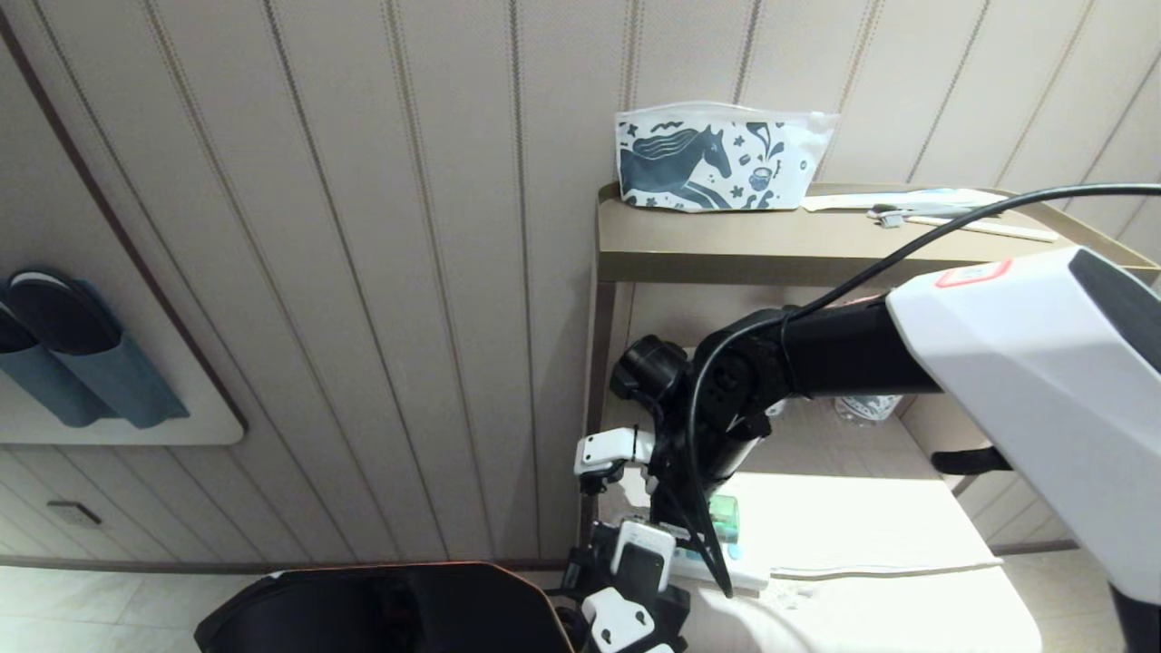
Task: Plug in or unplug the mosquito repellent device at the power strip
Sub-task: Hold the socket with your left hand and unplug it with your right hand
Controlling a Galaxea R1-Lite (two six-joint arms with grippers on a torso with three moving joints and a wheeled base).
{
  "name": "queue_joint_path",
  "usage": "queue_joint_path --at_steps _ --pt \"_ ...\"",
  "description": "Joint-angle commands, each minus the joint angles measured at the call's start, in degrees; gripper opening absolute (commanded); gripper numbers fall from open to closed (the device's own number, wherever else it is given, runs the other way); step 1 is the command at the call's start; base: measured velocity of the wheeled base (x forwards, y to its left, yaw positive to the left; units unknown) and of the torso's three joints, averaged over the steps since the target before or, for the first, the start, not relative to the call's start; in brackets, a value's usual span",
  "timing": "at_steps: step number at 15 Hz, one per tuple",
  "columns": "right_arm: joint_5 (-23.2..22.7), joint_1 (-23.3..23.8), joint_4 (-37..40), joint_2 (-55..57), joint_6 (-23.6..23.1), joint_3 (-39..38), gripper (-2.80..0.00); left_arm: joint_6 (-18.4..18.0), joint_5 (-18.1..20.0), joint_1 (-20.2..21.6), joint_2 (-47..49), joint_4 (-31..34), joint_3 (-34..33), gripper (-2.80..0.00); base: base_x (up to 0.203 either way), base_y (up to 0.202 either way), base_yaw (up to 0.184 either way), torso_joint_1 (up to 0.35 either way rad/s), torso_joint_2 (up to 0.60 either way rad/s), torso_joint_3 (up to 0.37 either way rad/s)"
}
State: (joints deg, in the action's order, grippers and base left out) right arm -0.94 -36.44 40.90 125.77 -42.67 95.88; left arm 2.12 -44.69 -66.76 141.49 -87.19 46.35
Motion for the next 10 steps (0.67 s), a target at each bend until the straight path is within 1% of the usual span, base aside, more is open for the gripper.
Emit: queue_joint_path --at_steps 1,2,3,6,10 --pt "-0.03 -0.04 0.23 0.71 -0.22 0.89 -2.80 -0.19 -0.14 -3.11 -0.34 -2.46 0.24 -2.80 0.000 0.000 0.000 0.000 0.00 0.000" --pt "-0.03 -0.04 0.23 0.71 -0.22 0.89 -2.80 -0.19 -0.13 -3.12 -0.34 -2.46 0.23 -2.80 0.000 0.000 0.000 0.000 0.00 0.000" --pt "-0.03 -0.04 0.15 1.24 -0.22 1.50 -2.80 -0.14 -0.08 -4.35 -0.02 -2.45 -0.03 -2.80 0.000 0.000 0.000 0.000 0.00 0.000" --pt "-0.03 -0.04 0.23 1.94 -0.22 2.56 -2.80 -0.01 -0.14 -6.01 0.71 -2.46 -1.08 -2.80 0.000 0.000 0.000 0.000 0.00 0.000" --pt "-0.03 0.05 0.23 2.03 0.41 3.24 -2.80 0.18 -0.23 -6.54 2.10 -2.46 -2.34 -2.80 0.000 0.000 0.000 0.000 0.00 0.000"
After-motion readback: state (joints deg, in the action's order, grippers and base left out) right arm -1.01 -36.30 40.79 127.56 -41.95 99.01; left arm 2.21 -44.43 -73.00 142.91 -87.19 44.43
